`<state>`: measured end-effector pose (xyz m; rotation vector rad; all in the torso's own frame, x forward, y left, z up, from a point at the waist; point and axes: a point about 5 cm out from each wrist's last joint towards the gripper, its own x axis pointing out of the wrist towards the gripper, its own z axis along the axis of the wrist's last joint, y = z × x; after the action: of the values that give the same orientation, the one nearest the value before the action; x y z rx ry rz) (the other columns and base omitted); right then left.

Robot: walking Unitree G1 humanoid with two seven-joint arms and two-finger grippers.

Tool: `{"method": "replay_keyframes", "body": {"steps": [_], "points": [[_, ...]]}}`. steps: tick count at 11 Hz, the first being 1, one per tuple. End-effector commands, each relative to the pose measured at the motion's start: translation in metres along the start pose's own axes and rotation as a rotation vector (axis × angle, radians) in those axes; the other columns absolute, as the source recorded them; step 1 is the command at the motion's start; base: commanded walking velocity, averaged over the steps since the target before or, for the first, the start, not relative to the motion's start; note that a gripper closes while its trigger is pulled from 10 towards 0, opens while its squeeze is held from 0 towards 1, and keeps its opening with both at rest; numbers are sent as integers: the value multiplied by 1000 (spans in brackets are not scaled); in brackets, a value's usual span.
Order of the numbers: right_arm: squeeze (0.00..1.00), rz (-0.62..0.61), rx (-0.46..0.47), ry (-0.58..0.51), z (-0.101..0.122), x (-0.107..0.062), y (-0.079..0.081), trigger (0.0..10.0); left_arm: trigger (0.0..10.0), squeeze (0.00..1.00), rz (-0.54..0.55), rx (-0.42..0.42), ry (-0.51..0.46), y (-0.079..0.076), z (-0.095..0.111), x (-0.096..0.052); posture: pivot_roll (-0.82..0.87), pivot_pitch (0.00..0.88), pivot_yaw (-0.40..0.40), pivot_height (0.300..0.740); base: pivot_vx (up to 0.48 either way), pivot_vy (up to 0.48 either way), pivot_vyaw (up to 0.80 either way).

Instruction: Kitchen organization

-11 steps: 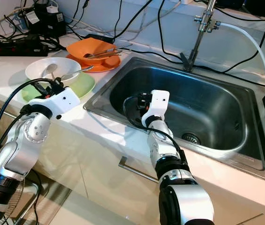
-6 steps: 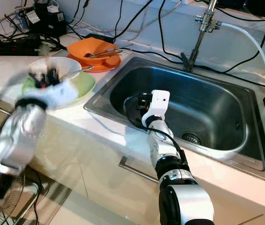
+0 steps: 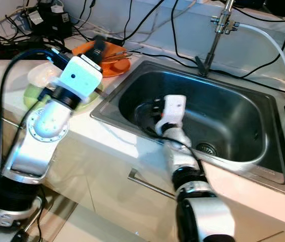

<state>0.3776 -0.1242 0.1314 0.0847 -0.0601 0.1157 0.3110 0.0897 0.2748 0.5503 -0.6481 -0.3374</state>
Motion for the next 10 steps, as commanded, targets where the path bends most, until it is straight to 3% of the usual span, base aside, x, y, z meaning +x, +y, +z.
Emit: {"method": "replay_keyframes", "body": {"steps": [1,2,3,5,7,10], "points": [[1000,-4,-63,-79,17,5,-4,10000,10000,0,-45,-81,-40,-7,9,0,260,0,-60,740,0,0,0],[1000,-14,-122,-162,36,8,-11,10000,10000,0,-88,-181,-46,-16,12,0,254,0,-55,740,0,0,0],[1000,-18,-137,-203,46,10,-13,10000,10000,0,-97,-215,-44,-17,12,0,251,0,-53,740,0,0,0],[1000,22,-320,-344,70,10,-8,10000,10000,0,-159,-319,-32,-21,11,-2,244,0,-47,740,0,0,0],[1000,48,-405,-424,77,5,-3,10000,10000,0,-168,-339,-18,-22,9,-3,238,0,-46,740,0,0,0],[1000,76,-439,-438,68,-2,3,10000,10000,0,-193,-344,-5,-24,8,-3,235,0,-45,740,0,0,0]]}}
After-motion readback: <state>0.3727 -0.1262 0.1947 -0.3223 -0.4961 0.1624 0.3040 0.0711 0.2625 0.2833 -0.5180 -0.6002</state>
